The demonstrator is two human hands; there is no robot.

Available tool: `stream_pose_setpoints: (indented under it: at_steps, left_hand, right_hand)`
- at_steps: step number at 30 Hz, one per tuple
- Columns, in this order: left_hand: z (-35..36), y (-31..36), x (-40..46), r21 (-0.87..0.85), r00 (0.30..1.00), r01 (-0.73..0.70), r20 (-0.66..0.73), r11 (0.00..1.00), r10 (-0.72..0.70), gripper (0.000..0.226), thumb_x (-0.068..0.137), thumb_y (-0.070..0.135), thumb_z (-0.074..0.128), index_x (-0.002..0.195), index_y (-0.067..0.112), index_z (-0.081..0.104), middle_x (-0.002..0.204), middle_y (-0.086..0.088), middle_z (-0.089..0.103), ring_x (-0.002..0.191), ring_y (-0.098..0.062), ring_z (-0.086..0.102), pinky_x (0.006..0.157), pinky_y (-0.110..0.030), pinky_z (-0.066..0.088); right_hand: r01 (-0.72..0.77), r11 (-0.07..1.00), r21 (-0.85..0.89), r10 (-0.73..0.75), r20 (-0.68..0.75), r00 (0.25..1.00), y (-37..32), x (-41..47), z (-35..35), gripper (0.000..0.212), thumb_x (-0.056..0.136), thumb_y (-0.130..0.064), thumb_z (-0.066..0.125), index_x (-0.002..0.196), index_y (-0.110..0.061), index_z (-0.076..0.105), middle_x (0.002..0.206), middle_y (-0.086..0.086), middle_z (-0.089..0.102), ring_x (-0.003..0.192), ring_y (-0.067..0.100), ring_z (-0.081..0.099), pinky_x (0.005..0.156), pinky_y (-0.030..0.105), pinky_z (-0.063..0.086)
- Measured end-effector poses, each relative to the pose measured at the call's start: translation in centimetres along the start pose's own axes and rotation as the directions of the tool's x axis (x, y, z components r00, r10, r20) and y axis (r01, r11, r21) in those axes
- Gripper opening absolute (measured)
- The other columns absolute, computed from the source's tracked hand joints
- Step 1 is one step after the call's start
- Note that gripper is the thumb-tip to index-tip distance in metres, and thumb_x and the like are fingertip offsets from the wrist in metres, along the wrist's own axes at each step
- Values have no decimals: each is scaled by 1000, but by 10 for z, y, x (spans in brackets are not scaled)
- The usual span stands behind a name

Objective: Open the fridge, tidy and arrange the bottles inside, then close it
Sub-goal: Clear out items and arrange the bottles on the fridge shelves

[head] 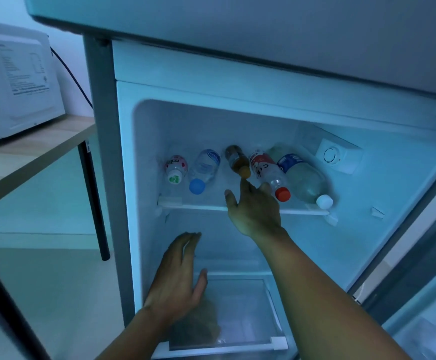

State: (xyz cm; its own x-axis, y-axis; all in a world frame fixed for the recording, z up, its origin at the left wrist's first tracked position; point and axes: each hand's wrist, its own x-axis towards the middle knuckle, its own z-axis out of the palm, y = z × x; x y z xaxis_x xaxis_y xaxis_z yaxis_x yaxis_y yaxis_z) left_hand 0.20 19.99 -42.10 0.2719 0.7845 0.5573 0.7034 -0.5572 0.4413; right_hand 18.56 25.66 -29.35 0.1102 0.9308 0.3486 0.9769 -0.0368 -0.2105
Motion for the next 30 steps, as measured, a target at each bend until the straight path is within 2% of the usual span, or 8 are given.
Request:
stream_pose_setpoints:
  at_steps: [3, 7, 11, 14, 17, 20, 24, 30]
  left_hand:
    - [-17, 14, 28, 48, 995, 12, -102, 999, -7, 73, 84, 30, 61, 147, 7, 30, 146, -16, 36, 138, -30, 34, 115, -38, 30]
    - [-37, 20, 40, 178, 989, 23, -150, 984, 4, 75, 78, 25, 66, 143, 2, 37, 143, -18, 39, 134, -35, 37, 115, -40, 22]
    - [-44, 21, 48, 345, 997, 43, -76, 938, -18, 86, 75, 32, 67, 144, -5, 31, 147, -25, 36, 141, -40, 28, 116, -47, 18]
    - [-44, 22, 53, 407, 997, 60, 17, 912, -73, 92, 79, 34, 64, 150, -5, 19, 157, -23, 23, 149, -36, 10, 120, -44, 5]
    - [-50, 21, 57, 408, 991, 52, 88, 911, -96, 95, 81, 32, 62, 153, 0, 9, 162, -16, 11, 151, -30, -3, 120, -40, -1]
    - [-59, 22, 60, 410, 987, 49, 122, 911, -108, 101, 79, 35, 66, 153, 0, 7, 162, -16, 8, 151, -30, -4, 121, -41, -1]
    - [-59, 31, 51, 419, 976, 42, 176, 907, -127, 105, 81, 38, 65, 153, 1, -1, 163, -15, -2, 150, -31, -11, 122, -43, 0]
    - [-57, 41, 35, 416, 967, 56, 203, 908, -153, 105, 80, 37, 65, 153, 0, -3, 163, -15, -6, 149, -34, -11, 121, -46, 6]
  right_hand:
    - [5, 1000, 21, -5, 12, 1000, 4, -7, 0, 51, 100, -51, 27, 121, -11, 50, 102, 6, 69, 116, 32, 42, 83, 38, 40]
    - [44, 997, 64, -48, 66, 997, 6, -27, -6, 48, 102, -47, 31, 134, -14, 45, 117, 4, 67, 132, 28, 33, 104, 41, 31]
    - [99, 986, 137, -117, 132, 984, 15, -51, -12, 61, 103, -42, 36, 156, -17, 19, 164, -2, 19, 151, 15, 7, 119, 38, 15]
    - [85, 979, 186, -111, 131, 985, 24, -72, -11, 67, 102, -41, 41, 159, -20, 11, 167, -8, 2, 152, 8, -4, 123, 34, 9]
    - [73, 978, 196, -96, 108, 990, 27, -89, -20, 66, 102, -39, 43, 158, -16, 16, 166, -4, 9, 153, 11, 2, 123, 31, 12]
    - [41, 979, 199, -56, 69, 996, 25, -110, -33, 58, 100, -33, 46, 152, -10, 32, 159, 7, 32, 148, 21, 24, 118, 35, 27]
    - [-79, 980, 182, 64, 88, 994, 39, -153, -36, 42, 95, -34, 47, 131, -13, 50, 130, 13, 58, 122, 32, 52, 95, 47, 49]
    - [-160, 977, 139, 143, 129, 981, 63, -209, -40, 41, 99, -31, 45, 135, -13, 51, 128, 10, 61, 127, 27, 48, 98, 45, 47]
